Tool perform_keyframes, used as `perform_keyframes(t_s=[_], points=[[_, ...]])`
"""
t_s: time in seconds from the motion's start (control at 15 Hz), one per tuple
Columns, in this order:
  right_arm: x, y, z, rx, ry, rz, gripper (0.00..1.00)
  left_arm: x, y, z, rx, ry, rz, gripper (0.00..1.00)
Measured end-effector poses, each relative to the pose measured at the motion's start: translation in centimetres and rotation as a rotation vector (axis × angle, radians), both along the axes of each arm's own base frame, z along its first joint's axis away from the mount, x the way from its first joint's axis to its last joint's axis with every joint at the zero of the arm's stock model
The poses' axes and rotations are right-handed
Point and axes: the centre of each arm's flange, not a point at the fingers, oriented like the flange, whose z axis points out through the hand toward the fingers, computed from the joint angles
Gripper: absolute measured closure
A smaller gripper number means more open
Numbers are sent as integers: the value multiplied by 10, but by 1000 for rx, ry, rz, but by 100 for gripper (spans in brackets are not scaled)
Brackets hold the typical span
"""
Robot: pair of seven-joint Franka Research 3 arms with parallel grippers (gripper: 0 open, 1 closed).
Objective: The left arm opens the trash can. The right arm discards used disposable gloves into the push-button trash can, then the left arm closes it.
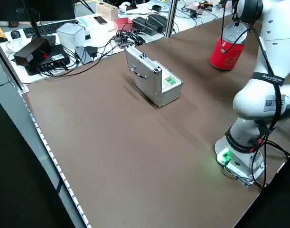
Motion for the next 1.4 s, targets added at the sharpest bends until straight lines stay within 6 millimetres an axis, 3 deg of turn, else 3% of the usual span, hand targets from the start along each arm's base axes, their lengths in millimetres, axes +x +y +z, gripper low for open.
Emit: perform_keyframes(t_s=[0.27, 0.8, 1.4], points=[[-1, -7, 10, -2, -19, -12, 0, -4, -6, -8, 7, -4, -10, 99], [-11, -36, 3, -11, 54, -10, 0, -10, -23, -28, 5, -32, -20, 99], [-13, -36, 1, -13, 74, -6, 0, -14, -31, -43, 14, -35, -19, 99]])
